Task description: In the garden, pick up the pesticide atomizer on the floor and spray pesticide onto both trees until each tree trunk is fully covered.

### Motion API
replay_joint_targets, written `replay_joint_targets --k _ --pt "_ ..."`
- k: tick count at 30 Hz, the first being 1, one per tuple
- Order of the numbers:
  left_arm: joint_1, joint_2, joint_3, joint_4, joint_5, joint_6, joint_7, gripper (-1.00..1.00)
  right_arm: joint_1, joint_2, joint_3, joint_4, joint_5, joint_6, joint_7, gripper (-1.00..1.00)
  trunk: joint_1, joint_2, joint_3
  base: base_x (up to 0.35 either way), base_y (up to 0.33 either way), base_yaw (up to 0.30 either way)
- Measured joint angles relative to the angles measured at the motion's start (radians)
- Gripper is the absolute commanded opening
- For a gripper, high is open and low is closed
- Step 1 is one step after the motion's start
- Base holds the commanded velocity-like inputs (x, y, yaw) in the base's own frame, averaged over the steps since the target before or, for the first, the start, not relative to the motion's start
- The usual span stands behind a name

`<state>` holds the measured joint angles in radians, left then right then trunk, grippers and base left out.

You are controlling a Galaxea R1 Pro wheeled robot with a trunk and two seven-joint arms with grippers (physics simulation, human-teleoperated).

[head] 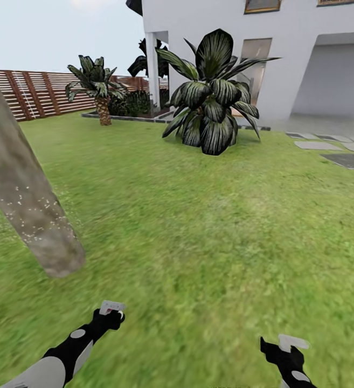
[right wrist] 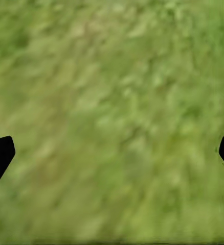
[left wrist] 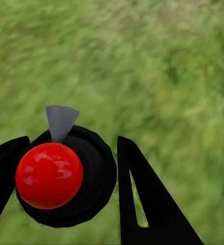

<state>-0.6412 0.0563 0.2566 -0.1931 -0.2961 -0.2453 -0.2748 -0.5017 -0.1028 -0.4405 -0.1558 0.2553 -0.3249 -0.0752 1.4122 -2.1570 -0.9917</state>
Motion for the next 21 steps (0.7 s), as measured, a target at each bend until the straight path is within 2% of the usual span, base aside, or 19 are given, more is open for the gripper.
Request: replay_joint_targets --k 4,16,21 --pt "0.000 0.001 0.000 -0.004 -0.001 0.000 0.000 -1.00 0.000 -0.001 0.000 -0.001 -0.001 0.001 -0.001 1.00 0.000 0.000 0.002 -0.017 0.000 -0.292" --pt "0.000 0.004 -0.004 -0.005 0.000 0.000 -0.004 -1.00 0.003 0.000 0.000 0.001 -0.001 0.001 0.000 1.00 0.000 0.000 0.004 -0.325 -0.021 -0.292" --pt "0.000 0.004 -0.003 -0.005 0.000 0.000 -0.012 -1.00 0.005 0.000 0.000 0.002 -0.001 0.001 0.000 1.00 0.000 0.000 0.004 -0.092 -0.062 -0.292"
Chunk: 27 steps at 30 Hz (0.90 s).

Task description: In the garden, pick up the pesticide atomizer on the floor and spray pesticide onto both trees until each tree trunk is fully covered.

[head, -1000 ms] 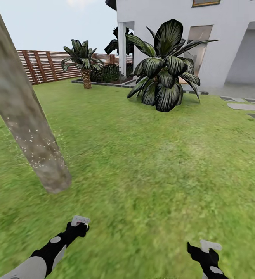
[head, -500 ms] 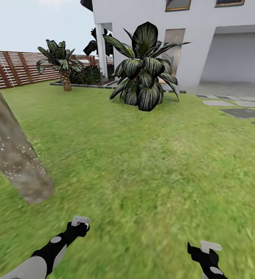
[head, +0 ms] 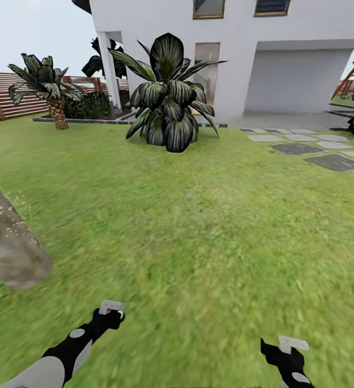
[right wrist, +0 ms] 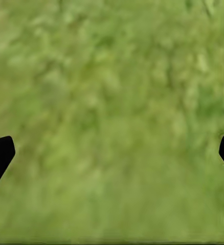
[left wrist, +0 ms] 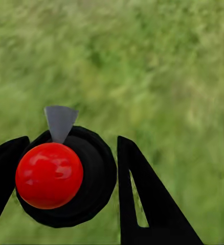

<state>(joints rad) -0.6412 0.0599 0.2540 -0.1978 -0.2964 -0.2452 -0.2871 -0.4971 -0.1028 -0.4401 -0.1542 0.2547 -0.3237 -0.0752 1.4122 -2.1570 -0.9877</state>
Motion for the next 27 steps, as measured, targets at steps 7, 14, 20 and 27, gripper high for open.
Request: replay_joint_targets --k 7,14,20,27 --pt "0.000 -0.002 -0.002 0.000 -0.001 -0.002 -0.001 -1.00 0.000 0.000 0.000 0.001 0.000 0.000 0.000 1.00 0.000 0.000 0.000 -0.002 -0.179 -0.292" --pt "0.001 -0.003 -0.003 0.000 -0.003 -0.001 0.007 -1.00 0.001 0.000 0.000 0.001 0.000 0.000 0.000 1.00 0.000 0.000 0.000 0.000 -0.273 -0.292" --pt "0.001 -0.003 -0.003 0.000 -0.004 -0.002 0.008 -1.00 0.005 0.002 0.000 0.001 0.000 0.000 0.000 1.00 0.000 0.000 0.000 0.000 -0.274 -0.292" --pt "0.001 -0.002 -0.002 0.000 -0.004 -0.002 0.009 -1.00 0.009 0.003 0.000 0.000 0.000 0.000 -0.001 1.00 0.000 0.000 0.000 0.000 -0.274 -0.292"
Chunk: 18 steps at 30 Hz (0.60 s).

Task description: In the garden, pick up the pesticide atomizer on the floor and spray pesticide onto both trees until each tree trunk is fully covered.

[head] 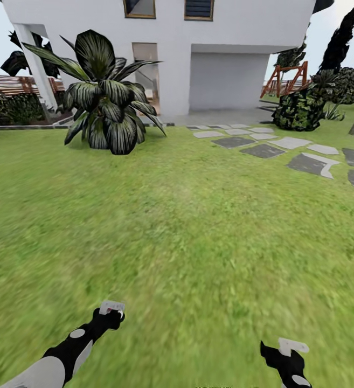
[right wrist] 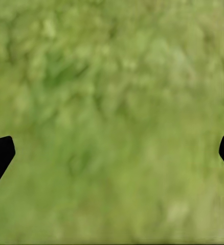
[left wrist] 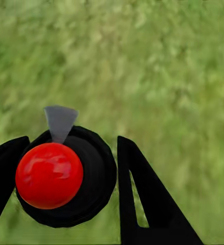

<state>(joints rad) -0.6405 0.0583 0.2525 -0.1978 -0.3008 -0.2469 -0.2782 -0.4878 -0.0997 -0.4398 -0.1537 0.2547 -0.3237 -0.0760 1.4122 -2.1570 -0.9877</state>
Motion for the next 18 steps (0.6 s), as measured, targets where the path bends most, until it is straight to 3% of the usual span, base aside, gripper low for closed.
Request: replay_joint_targets --k 18 --pt "0.000 0.003 -0.001 -0.002 0.000 0.000 0.000 -1.00 0.000 0.003 0.001 0.000 0.000 0.000 0.000 1.00 0.000 0.000 0.000 0.000 -0.277 -0.292"
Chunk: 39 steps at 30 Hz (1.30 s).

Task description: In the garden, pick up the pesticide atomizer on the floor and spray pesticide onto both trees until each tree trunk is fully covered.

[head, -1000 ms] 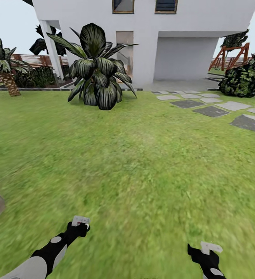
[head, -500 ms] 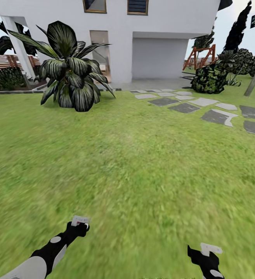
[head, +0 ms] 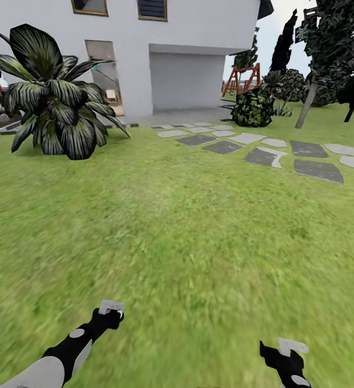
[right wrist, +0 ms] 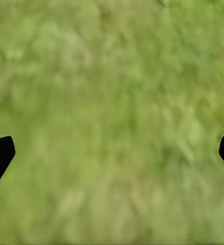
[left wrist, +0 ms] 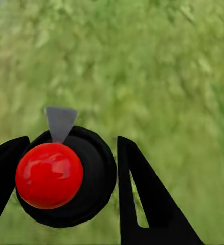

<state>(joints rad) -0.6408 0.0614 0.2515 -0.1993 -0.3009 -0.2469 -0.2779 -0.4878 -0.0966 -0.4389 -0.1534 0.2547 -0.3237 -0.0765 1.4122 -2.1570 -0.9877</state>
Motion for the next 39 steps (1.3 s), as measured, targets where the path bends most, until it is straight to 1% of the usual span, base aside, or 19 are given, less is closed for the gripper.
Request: replay_joint_targets --k 39 --pt "0.000 0.000 -0.002 0.000 0.000 0.000 0.000 -1.00 0.000 0.000 0.000 0.000 0.000 0.000 0.000 1.00 0.000 0.000 0.000 0.000 -0.277 -0.292"
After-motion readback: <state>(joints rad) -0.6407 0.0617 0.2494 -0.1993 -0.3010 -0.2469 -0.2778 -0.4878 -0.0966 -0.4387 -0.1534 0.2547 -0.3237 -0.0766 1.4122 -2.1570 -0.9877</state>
